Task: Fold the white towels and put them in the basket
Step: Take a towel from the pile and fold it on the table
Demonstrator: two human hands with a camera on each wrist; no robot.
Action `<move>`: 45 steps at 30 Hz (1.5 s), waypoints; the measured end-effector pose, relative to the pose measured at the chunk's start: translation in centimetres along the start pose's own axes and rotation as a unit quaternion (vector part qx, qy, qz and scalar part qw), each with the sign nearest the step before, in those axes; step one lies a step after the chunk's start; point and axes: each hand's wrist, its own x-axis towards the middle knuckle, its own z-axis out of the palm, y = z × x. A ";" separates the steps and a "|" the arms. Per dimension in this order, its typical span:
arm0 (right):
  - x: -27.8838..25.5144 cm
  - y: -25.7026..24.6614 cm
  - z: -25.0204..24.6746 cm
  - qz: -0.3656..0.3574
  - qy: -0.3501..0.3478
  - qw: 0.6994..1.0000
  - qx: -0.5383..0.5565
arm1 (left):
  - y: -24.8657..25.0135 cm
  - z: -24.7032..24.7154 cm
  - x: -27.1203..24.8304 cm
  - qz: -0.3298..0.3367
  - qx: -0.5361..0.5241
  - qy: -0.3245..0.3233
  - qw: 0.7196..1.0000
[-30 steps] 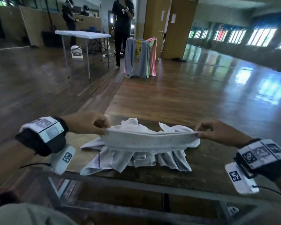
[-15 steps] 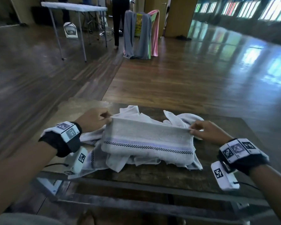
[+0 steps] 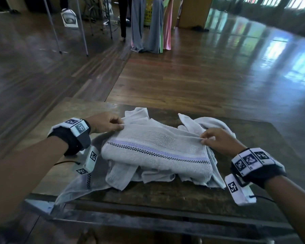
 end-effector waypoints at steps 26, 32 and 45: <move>-18.4 -7.8 -7.2 -0.139 0.139 0.980 -0.030 | 4.2 -0.9 -19.4 0.176 0.124 0.186 0.959; -17.6 -7.2 -6.1 -0.125 0.081 0.985 -0.088 | 3.5 0.2 -19.4 0.184 0.021 0.179 0.966; -10.8 -6.8 -7.4 -0.195 0.297 0.931 -0.083 | 4.7 -3.1 -14.6 0.293 0.115 0.371 0.874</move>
